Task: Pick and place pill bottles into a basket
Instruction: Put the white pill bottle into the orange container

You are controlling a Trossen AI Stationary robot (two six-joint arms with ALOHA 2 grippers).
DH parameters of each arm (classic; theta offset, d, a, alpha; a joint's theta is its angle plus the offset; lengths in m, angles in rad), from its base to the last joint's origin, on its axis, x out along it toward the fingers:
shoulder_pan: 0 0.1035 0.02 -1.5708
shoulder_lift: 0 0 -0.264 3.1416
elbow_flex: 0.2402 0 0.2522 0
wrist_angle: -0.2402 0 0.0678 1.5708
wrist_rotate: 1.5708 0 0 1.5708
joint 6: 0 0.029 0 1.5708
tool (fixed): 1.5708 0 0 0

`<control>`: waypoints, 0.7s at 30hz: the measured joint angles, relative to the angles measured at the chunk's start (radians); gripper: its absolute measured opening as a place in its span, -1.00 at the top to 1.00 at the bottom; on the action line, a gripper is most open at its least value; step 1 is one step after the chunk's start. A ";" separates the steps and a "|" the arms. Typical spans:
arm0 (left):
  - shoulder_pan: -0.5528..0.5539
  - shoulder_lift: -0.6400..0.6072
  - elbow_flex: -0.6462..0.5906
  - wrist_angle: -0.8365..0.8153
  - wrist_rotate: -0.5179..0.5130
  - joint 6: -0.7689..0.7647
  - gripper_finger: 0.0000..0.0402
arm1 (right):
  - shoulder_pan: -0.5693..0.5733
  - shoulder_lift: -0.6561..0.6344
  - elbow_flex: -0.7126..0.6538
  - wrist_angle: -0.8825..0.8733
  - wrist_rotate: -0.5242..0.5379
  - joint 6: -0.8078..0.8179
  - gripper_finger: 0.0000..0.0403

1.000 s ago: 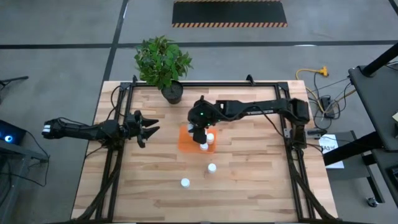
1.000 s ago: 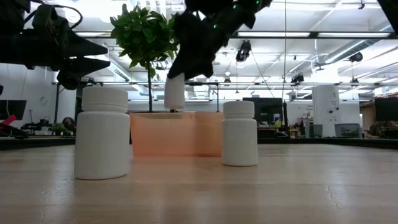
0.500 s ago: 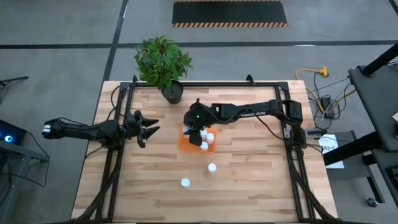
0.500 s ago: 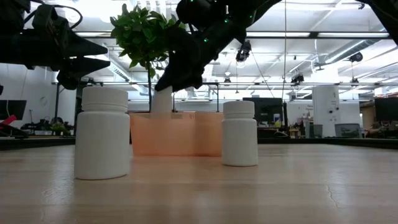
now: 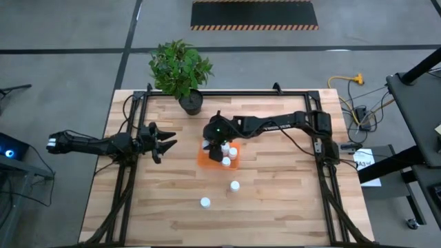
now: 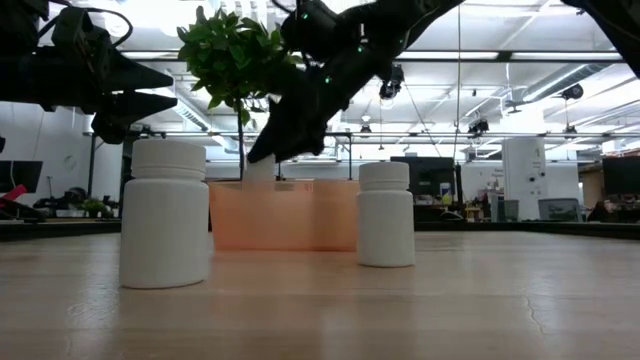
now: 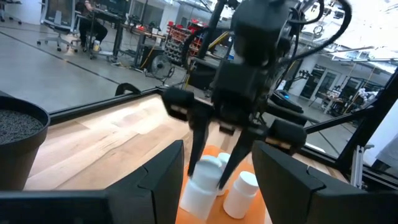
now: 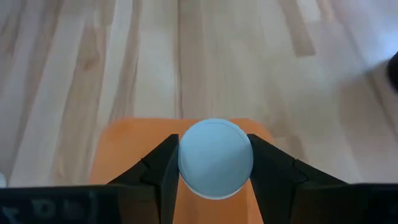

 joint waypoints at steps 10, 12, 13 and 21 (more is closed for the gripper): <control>0.000 0.000 0.000 0.000 0.000 0.000 0.14 | 0.000 0.048 -0.001 0.048 -0.002 0.030 0.28; 0.000 0.000 0.000 0.000 0.000 0.000 0.14 | 0.000 0.050 0.000 0.051 -0.002 0.014 0.28; 0.000 0.000 0.000 0.000 0.000 0.000 0.14 | 0.000 0.051 0.000 0.048 -0.002 0.012 0.28; 0.000 0.000 0.000 0.000 0.000 0.000 0.14 | 0.001 0.052 0.000 0.042 0.001 -0.002 0.28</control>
